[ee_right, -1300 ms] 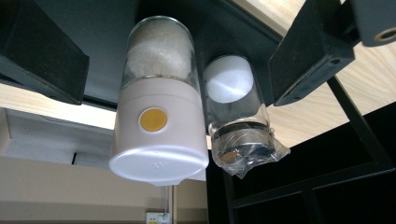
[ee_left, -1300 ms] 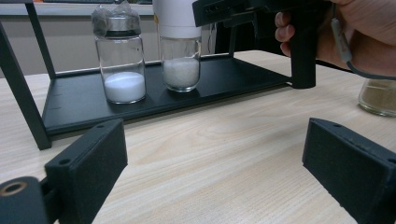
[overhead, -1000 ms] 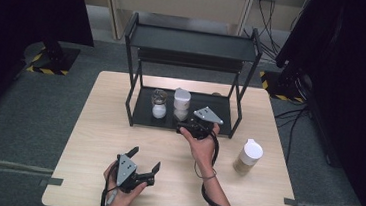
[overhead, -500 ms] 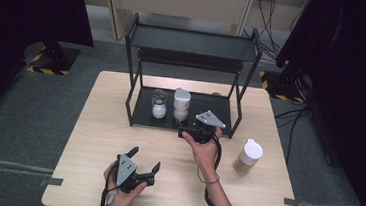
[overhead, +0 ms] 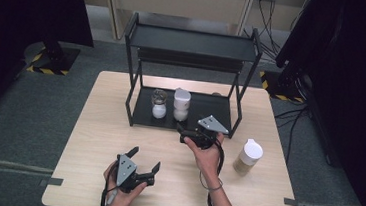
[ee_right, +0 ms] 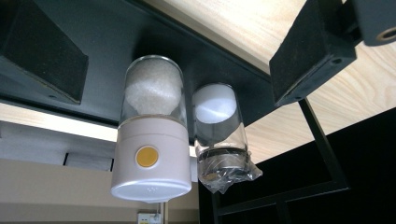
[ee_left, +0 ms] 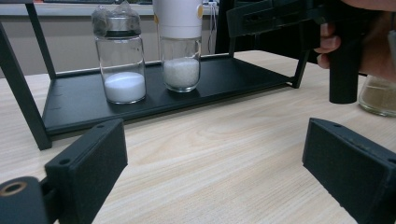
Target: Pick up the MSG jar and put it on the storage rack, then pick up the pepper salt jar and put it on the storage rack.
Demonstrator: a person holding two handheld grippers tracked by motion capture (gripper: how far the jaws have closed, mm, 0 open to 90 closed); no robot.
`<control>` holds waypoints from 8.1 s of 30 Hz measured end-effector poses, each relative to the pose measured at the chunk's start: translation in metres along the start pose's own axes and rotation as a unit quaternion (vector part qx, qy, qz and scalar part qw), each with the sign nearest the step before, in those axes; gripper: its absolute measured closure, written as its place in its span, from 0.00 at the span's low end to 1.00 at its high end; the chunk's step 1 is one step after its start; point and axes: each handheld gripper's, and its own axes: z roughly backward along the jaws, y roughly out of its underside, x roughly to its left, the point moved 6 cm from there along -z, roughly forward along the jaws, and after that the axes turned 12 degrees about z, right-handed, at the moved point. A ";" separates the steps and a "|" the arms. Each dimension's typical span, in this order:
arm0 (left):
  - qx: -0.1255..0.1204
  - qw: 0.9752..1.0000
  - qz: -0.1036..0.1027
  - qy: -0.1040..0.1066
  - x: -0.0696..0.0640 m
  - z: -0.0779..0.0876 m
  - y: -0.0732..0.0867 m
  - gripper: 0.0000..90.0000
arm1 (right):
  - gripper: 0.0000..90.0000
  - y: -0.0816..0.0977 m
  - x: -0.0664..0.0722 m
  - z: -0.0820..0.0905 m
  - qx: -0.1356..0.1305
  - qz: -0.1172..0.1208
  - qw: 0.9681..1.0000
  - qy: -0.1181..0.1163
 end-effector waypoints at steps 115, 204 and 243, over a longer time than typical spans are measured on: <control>0.001 1.000 0.007 -0.002 0.001 0.000 0.000 0.07 | 0.05 0.075 0.027 0.154 0.005 0.017 1.000 -0.024; 0.002 1.000 0.008 -0.003 0.001 -0.001 0.000 0.07 | 0.29 0.088 -0.080 0.174 0.038 -0.029 0.987 0.156; 0.002 1.000 0.009 -0.004 0.002 -0.001 0.000 0.07 | 0.34 0.035 -0.051 0.164 -0.036 0.017 0.991 0.126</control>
